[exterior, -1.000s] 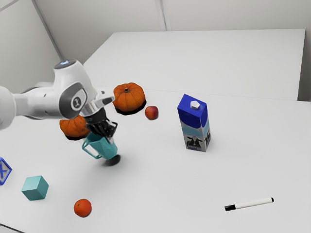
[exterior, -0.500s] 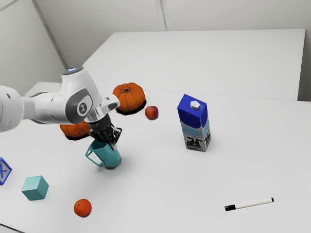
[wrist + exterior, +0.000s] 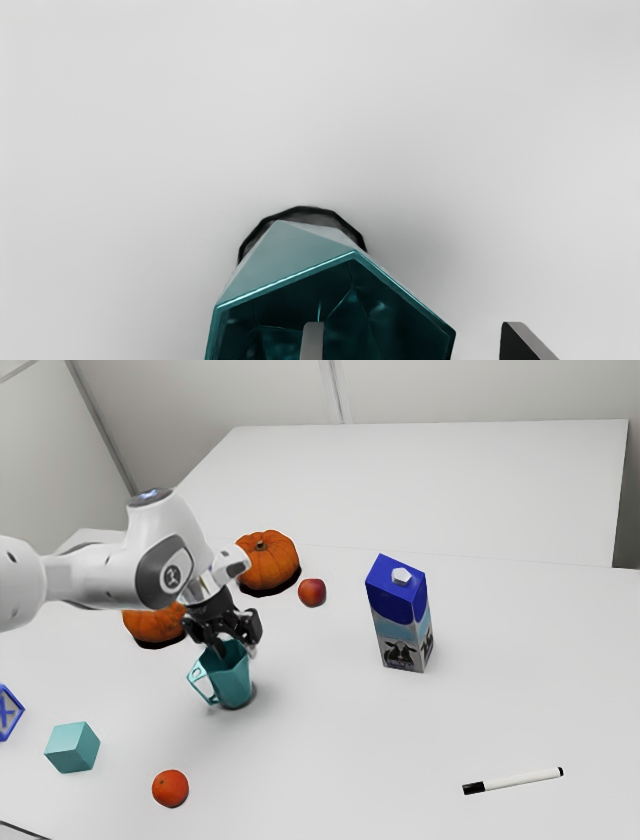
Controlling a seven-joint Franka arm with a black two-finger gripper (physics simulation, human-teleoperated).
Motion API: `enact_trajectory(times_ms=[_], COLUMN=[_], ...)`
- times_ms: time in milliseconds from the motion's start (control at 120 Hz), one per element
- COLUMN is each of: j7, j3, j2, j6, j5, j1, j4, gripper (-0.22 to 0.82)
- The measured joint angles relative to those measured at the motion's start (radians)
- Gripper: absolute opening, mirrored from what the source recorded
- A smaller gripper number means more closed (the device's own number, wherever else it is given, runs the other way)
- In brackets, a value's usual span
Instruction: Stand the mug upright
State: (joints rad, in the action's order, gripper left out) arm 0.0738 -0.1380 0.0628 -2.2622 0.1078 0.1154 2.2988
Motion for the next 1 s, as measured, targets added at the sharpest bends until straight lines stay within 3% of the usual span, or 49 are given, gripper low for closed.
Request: enact_trajectory(times_ms=[142,333,1000], j7=[0.004,0.009,0.017], j3=[0.0,0.0,-0.001], j2=[0.023,0.03,-0.017], j6=[0.038,0.177,0.535], j5=[0.004,0.008,0.001], j1=[0.005,0.006,0.006], j4=[-0.055,-0.197,-0.553], gripper=[0.46,0.53,0.58])
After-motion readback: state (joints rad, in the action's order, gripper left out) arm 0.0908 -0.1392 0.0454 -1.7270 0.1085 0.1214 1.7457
